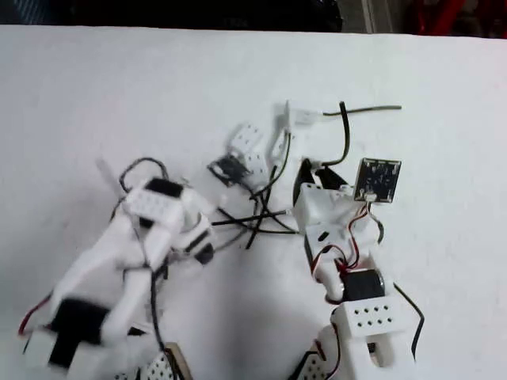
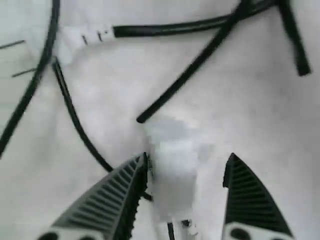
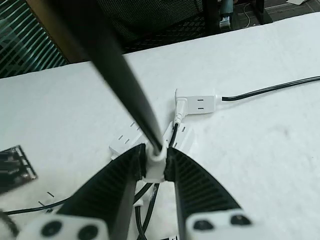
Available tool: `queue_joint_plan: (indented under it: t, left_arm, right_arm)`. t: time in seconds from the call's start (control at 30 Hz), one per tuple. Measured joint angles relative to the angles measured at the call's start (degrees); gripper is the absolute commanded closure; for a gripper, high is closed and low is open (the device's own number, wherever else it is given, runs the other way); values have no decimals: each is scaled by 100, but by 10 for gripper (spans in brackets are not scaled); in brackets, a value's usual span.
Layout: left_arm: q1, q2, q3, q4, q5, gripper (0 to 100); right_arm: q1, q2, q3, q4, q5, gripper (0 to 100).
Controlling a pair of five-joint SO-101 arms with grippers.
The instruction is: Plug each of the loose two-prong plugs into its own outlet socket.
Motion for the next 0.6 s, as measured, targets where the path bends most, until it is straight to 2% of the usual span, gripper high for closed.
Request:
queue_joint_plan:
  t: [0.23,0.4,0.6]
  left_arm:
    - [-440,1653,-1257,527,-220,795]
    - [-510,1723,-1547,527,-237,844]
    - [-510,1758,-1626,519,-237,972]
  right_arm:
    - [0,0,0,0,0,981]
    - [0,0,0,0,0,981]
    - [0,0,0,0,0,981]
